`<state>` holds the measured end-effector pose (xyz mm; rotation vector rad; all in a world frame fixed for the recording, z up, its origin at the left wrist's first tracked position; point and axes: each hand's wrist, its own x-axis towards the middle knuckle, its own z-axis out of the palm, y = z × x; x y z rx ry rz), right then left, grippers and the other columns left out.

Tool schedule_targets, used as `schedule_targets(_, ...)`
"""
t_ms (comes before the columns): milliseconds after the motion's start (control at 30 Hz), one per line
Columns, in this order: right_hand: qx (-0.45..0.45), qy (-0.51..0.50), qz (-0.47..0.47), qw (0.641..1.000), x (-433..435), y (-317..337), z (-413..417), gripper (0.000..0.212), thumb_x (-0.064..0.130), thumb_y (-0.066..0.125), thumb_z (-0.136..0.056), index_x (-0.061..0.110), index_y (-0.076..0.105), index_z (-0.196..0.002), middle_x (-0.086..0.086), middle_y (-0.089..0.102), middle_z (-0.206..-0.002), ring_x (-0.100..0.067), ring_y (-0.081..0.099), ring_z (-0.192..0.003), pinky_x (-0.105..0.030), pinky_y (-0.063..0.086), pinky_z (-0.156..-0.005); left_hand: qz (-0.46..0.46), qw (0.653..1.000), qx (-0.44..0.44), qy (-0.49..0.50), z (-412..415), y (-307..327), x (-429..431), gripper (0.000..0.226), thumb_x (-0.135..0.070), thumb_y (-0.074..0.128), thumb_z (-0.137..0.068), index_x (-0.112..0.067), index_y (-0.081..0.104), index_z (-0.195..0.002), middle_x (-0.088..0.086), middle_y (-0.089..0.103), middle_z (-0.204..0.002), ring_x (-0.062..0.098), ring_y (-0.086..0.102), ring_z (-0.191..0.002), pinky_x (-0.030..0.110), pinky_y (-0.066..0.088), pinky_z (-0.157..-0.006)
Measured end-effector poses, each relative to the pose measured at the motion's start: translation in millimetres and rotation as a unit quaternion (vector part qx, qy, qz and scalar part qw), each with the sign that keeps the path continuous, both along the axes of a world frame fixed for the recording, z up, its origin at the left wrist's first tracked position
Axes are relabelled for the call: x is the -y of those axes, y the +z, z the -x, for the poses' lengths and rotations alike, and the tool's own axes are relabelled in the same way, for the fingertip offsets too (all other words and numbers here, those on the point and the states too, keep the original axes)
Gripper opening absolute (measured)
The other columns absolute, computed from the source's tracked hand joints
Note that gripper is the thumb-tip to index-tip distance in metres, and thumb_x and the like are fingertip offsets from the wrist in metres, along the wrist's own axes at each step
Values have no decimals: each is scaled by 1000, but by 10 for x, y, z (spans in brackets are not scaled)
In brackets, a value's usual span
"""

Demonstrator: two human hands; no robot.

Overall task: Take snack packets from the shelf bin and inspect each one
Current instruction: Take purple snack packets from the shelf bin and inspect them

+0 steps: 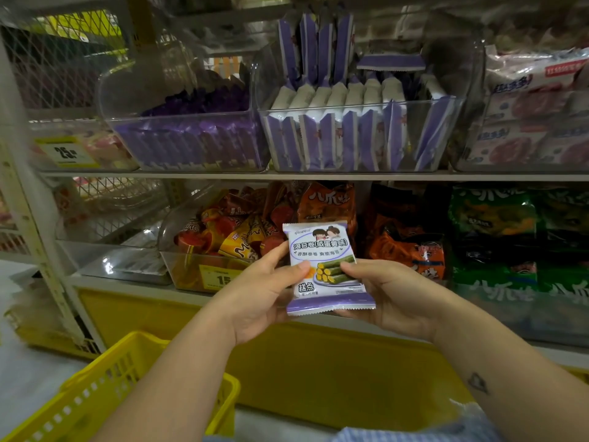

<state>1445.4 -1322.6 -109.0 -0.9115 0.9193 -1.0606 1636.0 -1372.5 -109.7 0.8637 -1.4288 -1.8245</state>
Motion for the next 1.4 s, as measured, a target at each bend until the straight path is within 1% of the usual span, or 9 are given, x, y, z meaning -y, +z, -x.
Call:
schedule_targets(200, -61, -48, 139, 987, 24, -23, -127, 41, 33, 57, -88, 23, 55, -128, -4, 72, -114, -22, 70, -103, -29, 59, -75, 261, 938, 147, 176, 134, -93, 8, 38, -17, 57, -97, -32, 53, -131, -12, 64, -115, 0, 69, -84, 28, 60, -73)
schedule_targets(333, -90, -49, 157, 982, 37, -21, -142, 35, 25, 46, -100, 36, 50, -133, -2, 71, -116, -22, 69, -104, -36, 56, -90, 120, 991, 21, 63, 129, -76, -14, 42, -33, 56, -93, -31, 52, -135, -4, 69, -119, 11, 71, -96, 33, 57, -81)
schedule_targets(467, -101, -50, 158, 981, 34, -56, -164, 58, 16, 60, -92, 39, 39, -141, 0, 68, -119, -19, 70, -101, -29, 59, -77, 47, 998, -43, -17, 130, -77, -35, 50, -37, 55, -87, -22, 53, -134, 6, 70, -119, 23, 67, -108, 39, 54, -92)
schedule_targets(633, -173, -86, 192, 962, 38, -82, -147, 81, 13, 76, -81, 54, 32, -136, 6, 63, -122, -15, 68, -105, -41, 58, -86, 74, 994, -61, -44, 90, -103, 4, 40, -15, 53, -90, -20, 55, -130, 6, 69, -121, 23, 65, -113, 35, 56, -91)
schedule_targets(867, -265, -135, 215, 930, 23, -107, -130, 61, 17, 82, -75, 33, 48, -123, 12, 65, -112, 9, 65, -87, -12, 52, -61, 135, 989, -21, -62, 39, -121, 44, 49, -15, 60, -85, -20, 52, -134, 2, 66, -126, 18, 61, -119, 32, 52, -94)
schedule_targets(967, -316, -161, 257, 899, 17, -106, -154, 55, 21, 81, -76, 43, 47, -115, 19, 64, -108, 15, 60, -90, -5, 48, -64, 185, 982, 7, -24, 88, -101, -11, 43, -28, 62, -84, -29, 55, -127, -6, 70, -118, 9, 66, -100, 16, 51, -72)
schedule_targets(1133, -398, -194, 313, 840, -8, -71, -231, 52, 32, 75, -80, 64, 44, -104, 24, 60, -107, 12, 57, -97, -10, 51, -76, 123, 991, -40, 33, 138, -113, -25, 47, -36, 56, -86, -33, 49, -132, -3, 68, -124, 24, 64, -114, 52, 47, -101)
schedule_targets(1233, -370, -203, 337, 841, -31, -27, -287, 55, 43, 70, -80, 74, 39, -112, 19, 57, -106, 8, 56, -98, -16, 54, -77, 57, 994, -92, 11, 159, -98, -55, 49, -36, 52, -87, -36, 46, -136, 1, 68, -123, 24, 65, -113, 58, 51, -94)
schedule_targets(1400, -237, -184, 328, 895, -60, -6, -253, 71, 42, 73, -68, 40, 47, -134, 22, 61, -122, 7, 59, -110, -20, 56, -80, -28, 985, -170, 5, 178, -124, -35, 40, -33, 44, -97, -33, 48, -137, 6, 66, -126, 29, 63, -115, 52, 56, -83)
